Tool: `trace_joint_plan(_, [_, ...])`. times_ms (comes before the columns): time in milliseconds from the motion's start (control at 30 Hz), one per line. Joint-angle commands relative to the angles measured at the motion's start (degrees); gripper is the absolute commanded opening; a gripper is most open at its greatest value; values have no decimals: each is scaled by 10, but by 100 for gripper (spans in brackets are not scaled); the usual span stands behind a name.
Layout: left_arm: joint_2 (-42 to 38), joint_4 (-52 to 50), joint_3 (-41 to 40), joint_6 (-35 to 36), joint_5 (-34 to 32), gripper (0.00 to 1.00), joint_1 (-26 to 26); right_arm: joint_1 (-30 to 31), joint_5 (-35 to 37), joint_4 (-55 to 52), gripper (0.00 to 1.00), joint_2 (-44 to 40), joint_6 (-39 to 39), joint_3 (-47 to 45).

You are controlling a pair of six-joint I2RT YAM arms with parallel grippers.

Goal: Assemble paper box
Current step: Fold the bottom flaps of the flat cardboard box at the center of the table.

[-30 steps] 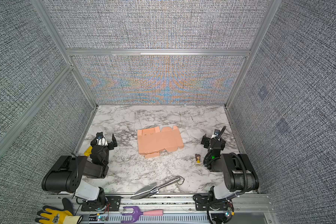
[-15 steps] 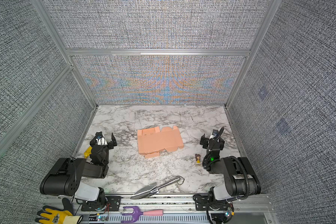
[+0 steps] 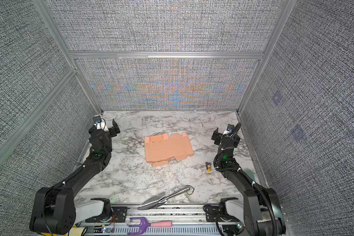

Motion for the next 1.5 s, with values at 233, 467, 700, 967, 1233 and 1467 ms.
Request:
trace_joint_plan(233, [31,-389,122,-162,194,78,-15,92,-205,-313,99,112,51,215])
trace_joint_plan(467, [79,-447,120,-188,255,78,-81,133,-264,-379,99,182,76,275])
trace_joint_plan(700, [165,-452,133,-209,284,71,-127,144,-281,-381,99,192,89,262])
trace_joint_plan(967, [245,-429,146,-236,317,61,-155,144,-298,-382,99,204,107,254])
trace_joint_plan(1233, [283,-432,156,-244,306,53,-167,144,-313,-361,99,214,129,247])
trace_joint_plan(1467, [298,-424,145,-251,302,47,-167,144,-324,-341,99,222,135,243])
